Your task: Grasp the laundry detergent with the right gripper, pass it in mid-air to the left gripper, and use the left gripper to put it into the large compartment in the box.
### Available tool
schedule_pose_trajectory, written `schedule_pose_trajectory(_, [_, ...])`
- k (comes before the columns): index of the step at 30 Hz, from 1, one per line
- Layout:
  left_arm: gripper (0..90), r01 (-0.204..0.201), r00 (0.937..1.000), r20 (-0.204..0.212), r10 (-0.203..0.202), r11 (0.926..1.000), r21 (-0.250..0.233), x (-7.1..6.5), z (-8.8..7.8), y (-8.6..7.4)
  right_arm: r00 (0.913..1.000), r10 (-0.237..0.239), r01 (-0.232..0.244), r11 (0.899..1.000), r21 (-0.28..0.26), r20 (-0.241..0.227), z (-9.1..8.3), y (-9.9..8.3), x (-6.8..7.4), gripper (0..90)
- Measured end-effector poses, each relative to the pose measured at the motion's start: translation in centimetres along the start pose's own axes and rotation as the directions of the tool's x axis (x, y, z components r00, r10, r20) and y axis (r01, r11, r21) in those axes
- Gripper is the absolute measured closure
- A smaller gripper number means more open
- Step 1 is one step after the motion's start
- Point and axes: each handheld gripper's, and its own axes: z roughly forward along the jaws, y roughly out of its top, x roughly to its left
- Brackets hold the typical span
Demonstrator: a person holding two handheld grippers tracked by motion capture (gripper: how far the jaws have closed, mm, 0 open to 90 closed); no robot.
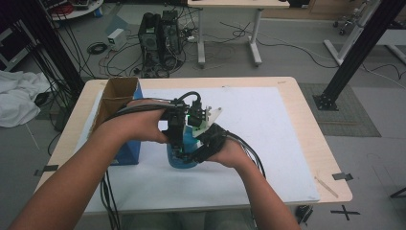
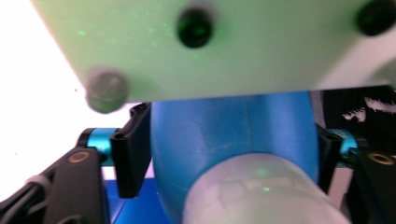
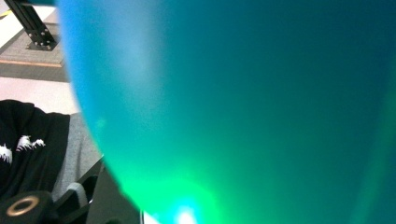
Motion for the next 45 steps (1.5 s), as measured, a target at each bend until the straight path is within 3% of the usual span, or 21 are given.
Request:
schedule_pose_trajectory(18, [38.0, 0.032, 0.9994, -0.013, -0.032, 0.9995, 0.005, -0.5, -0.3, 0.0, 1.0000, -0.003, 0.003, 1.000, 0.009, -0.007, -0.2, 0.1, 0.3, 44.7])
schedule_pose_trajectory(21, [38.0, 0.030, 0.9995, 0.004, -0.030, 0.9995, -0.008, -0.1, -0.5, -0.2, 0.9988, -0.049, 0.049, 0.999, -0.001, 0.006, -0.3, 0.1, 0.2, 36.7])
schedule_pose_trajectory(22, [38.0, 0.050, 0.9987, 0.010, -0.050, 0.9987, -0.006, -0.2, -0.5, -0.3, 0.9700, -0.243, 0.241, 0.962, -0.127, 0.002, 0.3, 0.6, -1.1, 33.0])
schedule_pose_trajectory(24, [38.0, 0.053, 0.9985, 0.013, -0.053, 0.9986, -0.008, -0.1, -0.5, -0.4, 0.9457, -0.325, 0.322, 0.931, -0.169, 0.015, 0.3, 0.9, -1.6, 33.0])
schedule_pose_trajectory(26, [38.0, 0.039, 0.9992, 0.005, -0.039, 0.9992, -0.004, 0.2, -0.7, -0.5, 0.9388, -0.344, 0.342, 0.924, -0.173, 0.023, -0.1, 0.9, -1.7, 31.7])
schedule_pose_trajectory(27, [38.0, 0.024, 0.9996, 0.014, -0.025, 0.9995, 0.021, 0.4, -0.9, -0.5, 0.9632, -0.266, 0.269, 0.956, -0.121, 0.037, -0.7, 0.6, -1.4, 31.6])
schedule_pose_trajectory(29, [38.0, 0.055, 0.9984, 0.011, -0.055, 0.9985, 0.005, 0.4, -1.0, -0.8, 0.9964, -0.085, 0.085, 0.996, -0.037, -0.003, -1.8, 0.2, -0.3, 26.4])
schedule_pose_trajectory(30, [38.0, 0.060, 0.9982, 0.010, -0.060, 0.9982, 0.004, 0.4, -1.1, -0.9, 0.9561, -0.293, 0.291, 0.943, -0.161, 0.013, -1.1, 0.6, -1.7, 25.2])
schedule_pose_trajectory(31, [38.0, 0.062, 0.9980, 0.010, -0.062, 0.9981, 0.004, 0.4, -1.3, -1.1, 0.8747, -0.481, 0.479, 0.837, -0.264, 0.062, -0.6, 1.3, -3.1, 24.4])
schedule_pose_trajectory(33, [38.0, 0.079, 0.9968, 0.005, -0.079, 0.9969, 0.000, 0.4, -1.8, -1.5, 0.9020, -0.427, 0.430, 0.877, -0.215, 0.063, -1.5, 0.9, -2.8, 23.4])
schedule_pose_trajectory(34, [38.0, 0.082, 0.9966, 0.009, -0.082, 0.9967, -0.002, 0.5, -2.0, -1.6, 0.8741, -0.480, 0.483, 0.843, -0.234, 0.077, -1.6, 1.2, -3.1, 23.4])
schedule_pose_trajectory(35, [38.0, 0.095, 0.9954, 0.011, -0.095, 0.9955, -0.001, 0.4, -2.3, -1.8, 0.8979, -0.435, 0.439, 0.876, -0.200, 0.068, -1.9, 1.0, -2.9, 23.2])
schedule_pose_trajectory(36, [38.0, 0.099, 0.9950, 0.012, -0.099, 0.9951, -0.007, 0.4, -2.6, -2.0, 0.8864, -0.457, 0.462, 0.864, -0.202, 0.074, -2.2, 1.2, -3.0, 23.0])
schedule_pose_trajectory(37, [38.0, 0.104, 0.9945, 0.009, -0.104, 0.9945, -0.009, 0.4, -2.8, -2.1, 0.9237, -0.379, 0.383, 0.911, -0.150, 0.058, -2.7, 1.0, -2.6, 22.9])
schedule_pose_trajectory(38, [37.9, 0.109, 0.9940, 0.007, -0.109, 0.9940, -0.009, 0.4, -3.1, -2.3, 0.9188, -0.390, 0.395, 0.907, -0.146, 0.061, -2.9, 1.0, -2.7, 22.9])
schedule_pose_trajectory(40, [38.0, 0.118, 0.9930, 0.003, -0.118, 0.9929, -0.010, 0.3, -3.6, -2.7, 0.9239, -0.378, 0.382, 0.917, -0.114, 0.061, -3.4, 1.1, -2.7, 22.6])
schedule_pose_trajectory(41, [38.0, 0.127, 0.9919, 0.003, -0.127, 0.9919, -0.008, 0.3, -3.9, -2.8, 0.9439, -0.326, 0.329, 0.941, -0.081, 0.052, -3.8, 1.0, -2.4, 22.5])
schedule_pose_trajectory(42, [38.0, 0.137, 0.9906, 0.006, -0.137, 0.9905, -0.009, 0.4, -4.2, -3.1, 0.9471, -0.316, 0.319, 0.946, -0.063, 0.054, -4.1, 1.1, -2.3, 22.0])
schedule_pose_trajectory(43, [38.0, 0.150, 0.9887, 0.007, -0.150, 0.9887, -0.008, 0.4, -4.5, -3.3, 0.9663, -0.239, 0.236, 0.971, 0.048, 0.095, -5.0, 0.8, -2.0, 22.0])
schedule_pose_trajectory(44, [38.0, 0.155, 0.9879, 0.003, -0.155, 0.9878, -0.010, 0.4, -4.8, -3.5, 0.9945, -0.019, 0.000, 0.983, 0.183, 0.103, -6.1, 0.6, -0.4, 22.0])
schedule_pose_trajectory(45, [37.9, 0.162, 0.9869, 0.004, -0.162, 0.9868, -0.011, 0.5, -5.0, -3.7, 0.9942, 0.011, -0.032, 0.979, 0.200, 0.107, -6.4, 0.7, -0.2, 22.0])
